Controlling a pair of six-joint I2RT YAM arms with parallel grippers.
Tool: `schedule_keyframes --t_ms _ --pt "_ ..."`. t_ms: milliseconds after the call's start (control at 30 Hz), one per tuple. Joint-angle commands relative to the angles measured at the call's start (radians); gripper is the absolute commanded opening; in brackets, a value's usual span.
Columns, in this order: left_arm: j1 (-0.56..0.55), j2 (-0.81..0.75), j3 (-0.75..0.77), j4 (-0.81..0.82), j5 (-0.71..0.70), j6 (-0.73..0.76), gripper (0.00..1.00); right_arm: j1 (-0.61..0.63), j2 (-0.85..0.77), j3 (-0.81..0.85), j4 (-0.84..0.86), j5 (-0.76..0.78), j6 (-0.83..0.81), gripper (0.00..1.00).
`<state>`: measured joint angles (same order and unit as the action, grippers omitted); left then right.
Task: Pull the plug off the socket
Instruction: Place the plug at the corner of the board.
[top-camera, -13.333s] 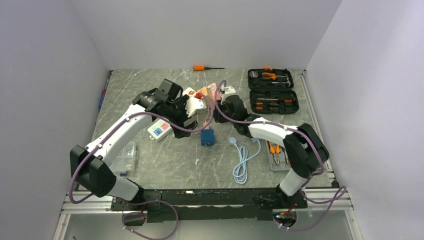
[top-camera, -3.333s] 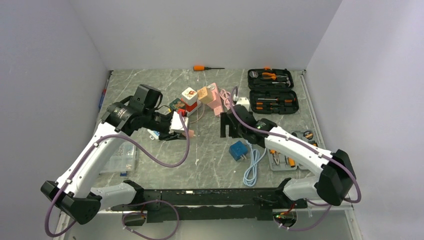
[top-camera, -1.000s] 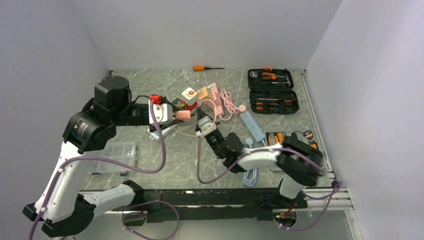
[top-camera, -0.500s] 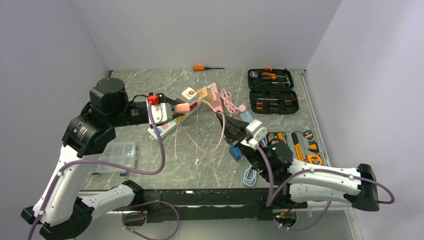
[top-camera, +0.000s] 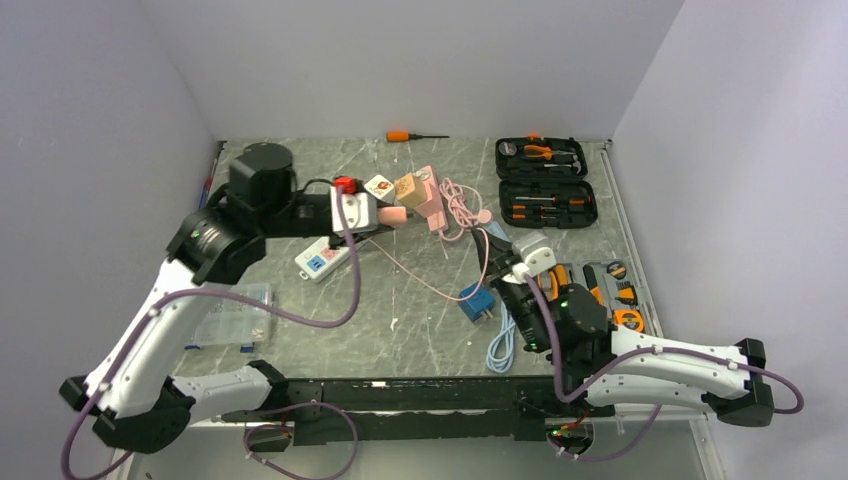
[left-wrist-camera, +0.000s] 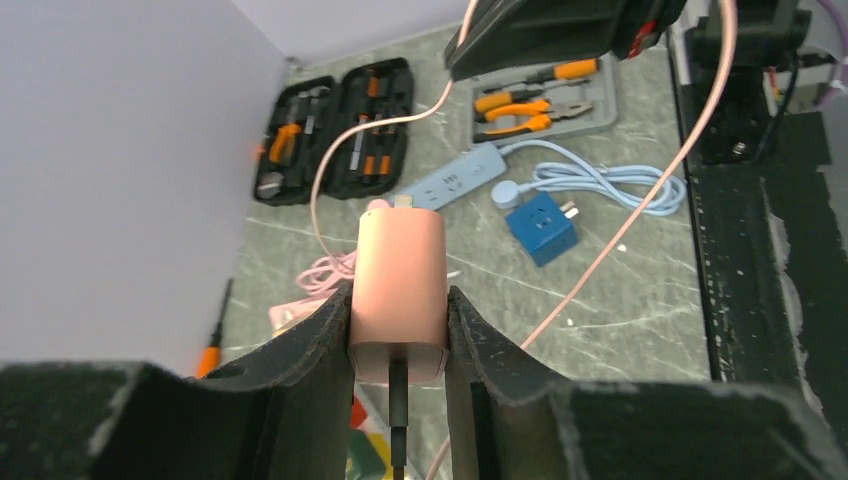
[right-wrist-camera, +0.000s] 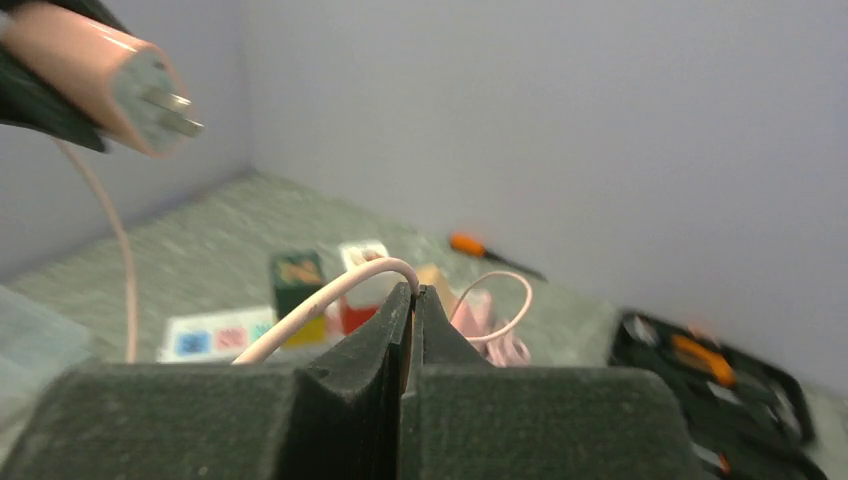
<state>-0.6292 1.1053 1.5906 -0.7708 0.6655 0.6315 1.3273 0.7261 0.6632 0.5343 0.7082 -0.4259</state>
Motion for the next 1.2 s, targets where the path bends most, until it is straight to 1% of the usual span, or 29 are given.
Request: schedule_keyframes --t_ms 0,33,67,133,200,267,300,333,400,433,500,567,600,633,667,700,767,833,900,1067,1167 --pt "-0.07 0.107 0.019 -0.034 0.004 0.006 0.04 0.006 0.02 0.001 -0.175 0.391 0.099 0.0" --pt "-0.085 0.14 0.038 -0.054 0.003 0.018 0.03 0.007 0.02 0.017 -0.233 0.482 0.182 0.0" --pt "-0.104 0.172 0.057 -0.071 0.001 0.027 0.03 0.006 0.015 0.038 -0.332 0.544 0.311 0.0" --pt "-0.137 0.229 0.077 -0.087 -0.005 0.035 0.02 0.006 0.007 0.087 -0.635 0.58 0.605 0.0" --pt "-0.167 0.274 0.078 -0.092 -0.006 0.039 0.02 0.006 0.027 0.136 -0.892 0.651 0.848 0.0" --pt "-0.201 0.311 0.068 -0.106 -0.001 0.068 0.02 0.005 0.067 0.232 -1.271 0.657 1.201 0.0" --pt "-0.221 0.329 0.062 -0.121 -0.002 0.097 0.02 0.004 0.094 0.274 -1.454 0.652 1.456 0.0" --pt "-0.241 0.345 0.055 -0.128 -0.007 0.117 0.01 0.003 0.121 0.304 -1.602 0.638 1.602 0.0" --pt "-0.273 0.376 0.044 -0.122 -0.008 0.137 0.01 0.001 0.181 0.324 -1.783 0.6 1.75 0.0" --pt "-0.287 0.392 0.044 -0.122 -0.007 0.148 0.01 0.0 0.213 0.326 -1.82 0.575 1.793 0.02" --pt "-0.303 0.426 0.042 -0.115 -0.012 0.163 0.01 -0.008 0.283 0.321 -1.847 0.531 1.827 0.08" --pt "-0.306 0.459 0.046 -0.107 -0.008 0.151 0.01 -0.015 0.352 0.323 -1.951 0.508 1.962 0.16" --pt "-0.305 0.476 0.048 -0.103 -0.006 0.141 0.0 -0.017 0.38 0.321 -1.99 0.504 2.017 0.25" --pt "-0.305 0.488 0.044 -0.097 -0.006 0.121 0.0 -0.019 0.399 0.314 -2.009 0.502 2.04 0.38" --pt "-0.306 0.496 0.036 -0.085 -0.004 0.1 0.0 -0.024 0.409 0.302 -2.004 0.494 2.025 0.51" --pt "-0.305 0.498 0.022 -0.068 -0.003 0.074 0.0 -0.029 0.414 0.294 -1.975 0.48 1.99 0.57" --pt "-0.291 0.479 -0.034 -0.004 0.009 0.008 0.0 -0.037 0.4 0.256 -1.879 0.438 1.895 0.62" --pt "-0.264 0.436 -0.134 0.095 0.019 -0.081 0.0 -0.043 0.364 0.211 -1.759 0.387 1.791 0.69" --pt "-0.233 0.403 -0.2 0.182 0.01 -0.159 0.0 -0.046 0.315 0.169 -1.675 0.351 1.733 0.76" --pt "-0.161 0.345 -0.279 0.299 -0.063 -0.283 0.0 -0.048 0.167 0.109 -1.594 0.283 1.653 0.8" --pt "-0.141 0.341 -0.278 0.287 -0.083 -0.308 0.0 -0.048 0.114 0.1 -1.599 0.212 1.624 0.81"
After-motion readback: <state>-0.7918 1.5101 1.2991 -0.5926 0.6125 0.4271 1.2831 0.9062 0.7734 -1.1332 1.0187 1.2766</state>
